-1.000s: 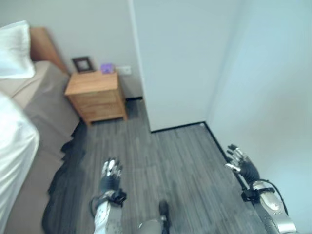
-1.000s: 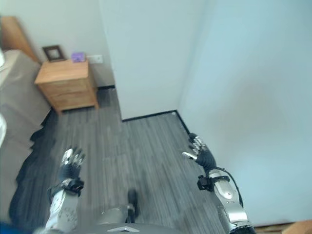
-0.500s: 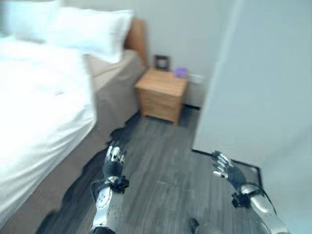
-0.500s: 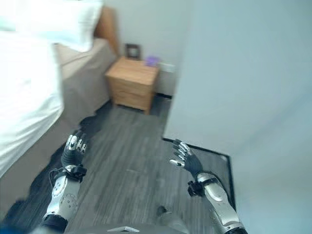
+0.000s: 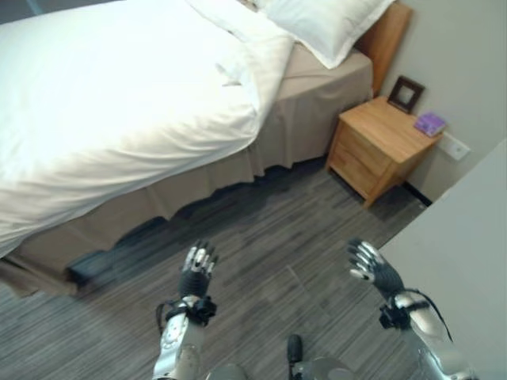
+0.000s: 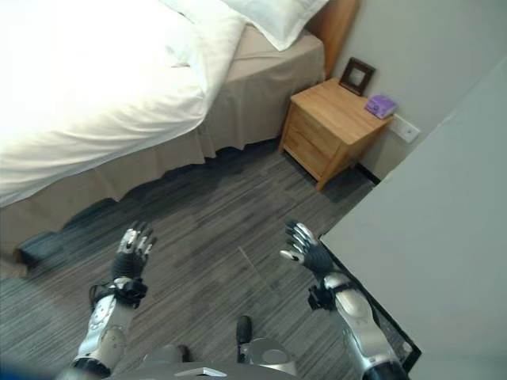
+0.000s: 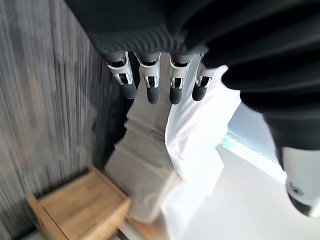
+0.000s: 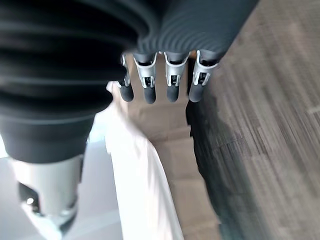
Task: Making the bed.
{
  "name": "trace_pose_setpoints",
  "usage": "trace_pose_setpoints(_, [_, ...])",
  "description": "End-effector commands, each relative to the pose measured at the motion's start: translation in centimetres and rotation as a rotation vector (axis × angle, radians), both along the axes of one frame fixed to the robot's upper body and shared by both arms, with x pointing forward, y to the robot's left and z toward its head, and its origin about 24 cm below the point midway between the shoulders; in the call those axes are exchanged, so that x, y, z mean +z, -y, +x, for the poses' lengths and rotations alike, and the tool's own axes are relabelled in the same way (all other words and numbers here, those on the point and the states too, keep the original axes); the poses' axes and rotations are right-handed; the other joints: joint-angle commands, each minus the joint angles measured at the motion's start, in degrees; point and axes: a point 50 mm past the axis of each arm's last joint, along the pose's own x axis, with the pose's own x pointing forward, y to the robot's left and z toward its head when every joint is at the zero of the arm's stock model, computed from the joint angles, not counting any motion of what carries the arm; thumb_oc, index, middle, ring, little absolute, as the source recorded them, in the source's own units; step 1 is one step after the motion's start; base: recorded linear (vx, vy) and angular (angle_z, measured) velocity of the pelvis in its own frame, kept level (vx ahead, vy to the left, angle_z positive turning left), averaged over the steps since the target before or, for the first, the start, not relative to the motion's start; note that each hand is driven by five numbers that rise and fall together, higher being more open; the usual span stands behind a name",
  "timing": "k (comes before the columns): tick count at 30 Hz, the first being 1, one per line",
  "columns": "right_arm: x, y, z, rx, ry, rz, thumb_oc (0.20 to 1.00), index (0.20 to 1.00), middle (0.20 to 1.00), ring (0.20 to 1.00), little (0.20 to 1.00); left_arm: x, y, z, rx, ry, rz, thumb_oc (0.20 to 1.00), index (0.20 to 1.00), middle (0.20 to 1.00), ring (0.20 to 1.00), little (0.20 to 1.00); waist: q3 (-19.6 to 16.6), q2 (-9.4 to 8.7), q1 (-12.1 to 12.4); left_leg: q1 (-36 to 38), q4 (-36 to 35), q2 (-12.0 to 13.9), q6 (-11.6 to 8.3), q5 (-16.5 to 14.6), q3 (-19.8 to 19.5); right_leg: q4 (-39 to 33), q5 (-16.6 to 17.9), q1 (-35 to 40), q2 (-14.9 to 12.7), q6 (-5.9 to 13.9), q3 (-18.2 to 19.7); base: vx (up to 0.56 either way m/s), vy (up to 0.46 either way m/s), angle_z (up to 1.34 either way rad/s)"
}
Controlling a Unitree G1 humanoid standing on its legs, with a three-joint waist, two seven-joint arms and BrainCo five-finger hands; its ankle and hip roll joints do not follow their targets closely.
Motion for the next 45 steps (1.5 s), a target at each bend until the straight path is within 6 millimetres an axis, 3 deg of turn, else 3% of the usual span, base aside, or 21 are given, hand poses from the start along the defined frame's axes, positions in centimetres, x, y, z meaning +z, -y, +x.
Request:
trace_pose_setpoints(1, [0.5, -1.1, 0.3, 0.020, 0.047, 0.053, 1.000, 1.000, 1.000, 1.000, 1.000, 1.4, -1.7, 0.2, 0.003, 0.072, 0.077, 1.000, 1.000, 1.000, 1.000, 1.000, -6.2, -1.43, 0.5, -3.0, 1.0, -2.7, 2.14, 4.0, -4.9, 3.4, -2.4, 0.9, -3.4, 6.90, 4.2, -0.06, 0.085, -0.07])
trace_pose_setpoints(3, [0.1, -1.1, 0.1, 0.034, 0.028, 0.043, 1.000, 1.000, 1.000, 1.000, 1.000, 1.2, -2.0, -0.2, -0.019, 0.061, 0.100, 1.000, 1.000, 1.000, 1.000, 1.000, -5.5, -1.05, 0.8, -3.2, 1.6, -2.7, 2.67, 4.1, -5.3, 7.5, -3.1, -0.5, -3.8, 6.86, 5.6, -0.08, 0.077, -0.13])
trace_pose_setpoints(5, [0.9, -1.7, 1.1, 0.073, 0.072, -0.016, 1.000, 1.000, 1.000, 1.000, 1.000, 1.1, -2.7, -0.1, -0.004, 0.045, 0.133, 1.000, 1.000, 1.000, 1.000, 1.000, -3.9, -0.67, 0.7, -3.6, 1.7, -2.3, 2.92, 4.6, -7.1, 11.3, -3.5, -3.3, -2.2, 7.64, 13.5, -0.18, 0.015, 0.02])
trace_pose_setpoints(12, [0.6, -2.2, 1.1, 0.092, 0.058, 0.011, 1.000, 1.000, 1.000, 1.000, 1.000, 1.0, -3.8, -0.3, 0.063, 0.039, 0.126, 1.000, 1.000, 1.000, 1.000, 1.000, -4.9, -0.84, 2.7, -3.9, 2.7, -2.7, 2.46, 4.9, -8.8, 5.9, -3.5, 1.0, -3.1, 6.61, 11.5, -0.03, -0.066, 0.22])
trace_pose_setpoints(13, [1.0, 1.7, 1.7, -0.209, 0.065, 0.036, 1.000, 1.000, 1.000, 1.000, 1.000, -0.8, -6.0, -3.1, 0.107, -0.122, 0.273, 1.000, 1.000, 1.000, 1.000, 1.000, -4.3, 0.64, 4.5, -0.6, -0.6, -1.8, 1.75, 3.5, -11.5, 4.5, -1.9, 0.9, -4.2, 7.09, 6.9, 0.03, -0.048, 0.29])
trace_pose_setpoints(14, [1.0, 1.7, 1.6, -0.209, 0.065, 0.036, 1.000, 1.000, 1.000, 1.000, 1.000, -0.8, -6.0, -3.1, 0.107, -0.122, 0.273, 1.000, 1.000, 1.000, 1.000, 1.000, -4.3, 0.64, 4.5, -0.6, -0.6, -1.8, 1.76, 3.5, -11.4, 4.5, -1.9, 0.9, -4.2, 7.10, 6.9, 0.00, 0.041, 0.15])
trace_pose_setpoints(17, [1.8, 0.6, 2.4, -0.132, 0.108, 0.024, 1.000, 1.000, 1.000, 1.000, 1.000, -0.5, -5.8, -2.9, 0.125, -0.099, 0.233, 1.000, 1.000, 1.000, 1.000, 1.000, -2.3, 0.44, 5.5, -0.6, -0.6, -1.6, 2.31, 3.1, -8.0, 8.8, -1.2, -2.1, -4.6, 8.68, 5.5, -0.05, 0.045, -0.13])
trace_pose_setpoints(22, [1.9, 0.2, 2.8, -0.117, 0.116, 0.017, 1.000, 1.000, 1.000, 1.000, 1.000, -0.3, -6.1, -2.5, 0.122, -0.095, 0.246, 1.000, 1.000, 1.000, 1.000, 1.000, -0.6, -0.03, 5.2, -1.6, 1.2, -0.5, 2.39, 2.5, -7.8, 17.1, -0.3, -7.1, -4.5, 11.28, 7.4, -0.04, -0.040, -0.28])
trace_pose_setpoints(26, [1.5, 0.3, 2.3, -0.132, 0.102, 0.014, 1.000, 1.000, 1.000, 1.000, 1.000, 1.3, -7.6, -1.4, 0.121, -0.049, 0.339, 1.000, 1.000, 1.000, 1.000, 1.000, -0.2, 0.00, 4.8, -0.8, 3.8, 5.1, -0.37, -0.4, -9.7, 11.0, 6.4, -7.8, -17.4, 10.41, 8.5, 0.22, -0.323, 0.06])
trace_pose_setpoints(30, [1.0, 1.1, 1.5, -0.148, 0.079, -0.030, 1.000, 1.000, 1.000, 1.000, 1.000, 2.4, -7.6, -0.2, 0.108, 0.005, 0.355, 1.000, 1.000, 1.000, 1.000, 1.000, -0.8, -0.08, 2.8, 2.9, 5.7, 11.7, -4.36, -1.4, -12.5, 4.4, 9.4, -9.5, -20.0, 13.18, 16.8, 0.37, -0.451, -0.13])
trace_pose_setpoints(31, [1.0, 1.4, 1.3, -0.159, 0.079, -0.027, 1.000, 1.000, 1.000, 1.000, 1.000, 2.7, -7.2, 0.4, 0.104, 0.027, 0.341, 1.000, 1.000, 1.000, 1.000, 1.000, -1.5, -0.35, 2.0, 4.3, 5.3, 13.5, -5.26, -0.7, -13.6, 5.2, 8.8, -10.4, -19.7, 14.09, 18.8, 0.38, -0.636, 0.12])
trace_pose_setpoints(32, [0.9, 1.7, 1.0, -0.171, 0.072, -0.024, 1.000, 1.000, 1.000, 1.000, 1.000, 2.7, -6.3, 0.9, 0.075, 0.043, 0.309, 1.000, 1.000, 1.000, 1.000, 1.000, -2.0, -0.02, 1.5, 3.4, 6.3, 16.0, -6.10, 3.8, -15.6, 9.4, 4.7, -9.6, -18.0, 14.97, 20.6, 0.25, -0.460, 0.41])
trace_pose_setpoints(33, [0.9, 1.7, 1.0, -0.171, 0.073, -0.024, 1.000, 1.000, 1.000, 1.000, 1.000, 2.7, -6.3, 0.9, 0.075, 0.043, 0.309, 1.000, 1.000, 1.000, 1.000, 1.000, -2.1, 0.03, 1.4, 3.3, 6.3, 16.0, -6.13, 3.8, -15.7, 9.6, 4.6, -9.7, -17.9, 14.94, 20.5, 0.28, -0.637, 1.02])
trace_pose_setpoints(34, [0.6, 1.4, 1.7, -0.149, 0.056, -0.033, 1.000, 1.000, 1.000, 1.000, 1.000, 2.2, -5.9, 0.6, 0.073, 0.022, 0.279, 1.000, 1.000, 1.000, 1.000, 1.000, -2.6, -0.17, 1.5, 2.6, 9.3, 18.8, -5.95, 11.6, -16.8, 11.5, -0.1, -9.5, -14.6, 13.27, 19.1, 0.15, -0.376, 0.91])
trace_pose_setpoints(35, [0.6, 1.4, 1.7, -0.148, 0.056, -0.033, 1.000, 1.000, 1.000, 1.000, 1.000, 2.2, -5.9, 0.6, 0.073, 0.022, 0.279, 1.000, 1.000, 1.000, 1.000, 1.000, -2.7, -0.12, 1.5, 2.5, 9.3, 18.8, -5.99, 11.6, -16.9, 11.6, -0.1, -9.6, -14.6, 13.23, 19.0, 0.22, -0.604, 0.64])
trace_pose_setpoints(36, [1.2, 1.4, 2.4, -0.089, 0.083, -0.109, 1.000, 1.000, 1.000, 1.000, 1.000, 1.6, -6.0, 0.5, 0.089, -0.005, 0.259, 1.000, 1.000, 1.000, 1.000, 1.000, -2.8, -0.04, 1.6, 1.6, 10.3, 20.6, -5.70, 19.4, -18.4, 12.1, -1.2, -9.3, -11.7, 11.98, 19.6, 0.11, -0.426, 0.14])
trace_pose_setpoints(37, [1.6, 1.5, 2.7, -0.077, 0.102, -0.137, 1.000, 1.000, 1.000, 1.000, 1.000, 1.5, -5.7, 0.5, 0.092, -0.002, 0.239, 1.000, 1.000, 1.000, 1.000, 1.000, -3.0, -0.46, 1.5, -0.9, 12.5, 20.6, -4.74, 21.8, -18.0, 11.2, -1.6, -8.7, -10.6, 10.86, 19.0, 0.15, -0.628, 0.15])
trace_pose_setpoints(39, [2.1, 2.0, 2.6, -0.082, 0.124, -0.135, 1.000, 1.000, 1.000, 1.000, 1.000, 1.2, -4.7, 0.6, 0.087, -0.003, 0.154, 1.000, 1.000, 1.000, 1.000, 1.000, -2.6, -1.82, 0.7, -4.9, 16.4, 21.6, -1.88, 22.7, -10.3, 9.6, -2.9, -5.4, -7.8, 7.61, 17.9, 0.13, -0.645, 0.25])
trace_pose_setpoints(42, [1.7, 2.9, 2.8, -0.128, 0.086, -0.121, 1.000, 1.000, 1.000, 1.000, 1.000, 1.1, -4.3, 0.4, 0.053, -0.002, 0.185, 1.000, 1.000, 1.000, 1.000, 1.000, -1.9, -3.86, 1.8, -9.0, 26.4, 9.2, -0.37, 13.2, -13.6, 7.2, -1.8, -2.9, -6.9, 6.30, 17.1, 0.10, -0.515, 0.25])
trace_pose_setpoints(44, [1.1, 3.7, 2.4, -0.202, 0.058, -0.046, 1.000, 1.000, 1.000, 1.000, 1.000, 0.9, -3.8, 0.3, 0.062, 0.004, 0.136, 1.000, 1.000, 1.000, 1.000, 1.000, -2.2, -4.01, 1.3, -9.3, 23.4, 3.9, 0.38, 7.7, -7.9, 5.0, -0.5, -1.4, -6.4, 6.24, 15.4, 0.08, -0.324, -0.11])
trace_pose_setpoints(45, [0.9, 3.9, 2.2, -0.209, 0.044, -0.042, 1.000, 1.000, 1.000, 1.000, 1.000, 0.7, -3.8, 0.1, 0.054, -0.004, 0.146, 1.000, 1.000, 1.000, 1.000, 1.000, -2.5, -4.07, 1.5, -9.2, 21.6, 1.6, 0.73, 5.8, -7.8, 4.6, -0.3, -1.5, -6.0, 6.34, 15.7, 0.07, -0.207, 0.26])
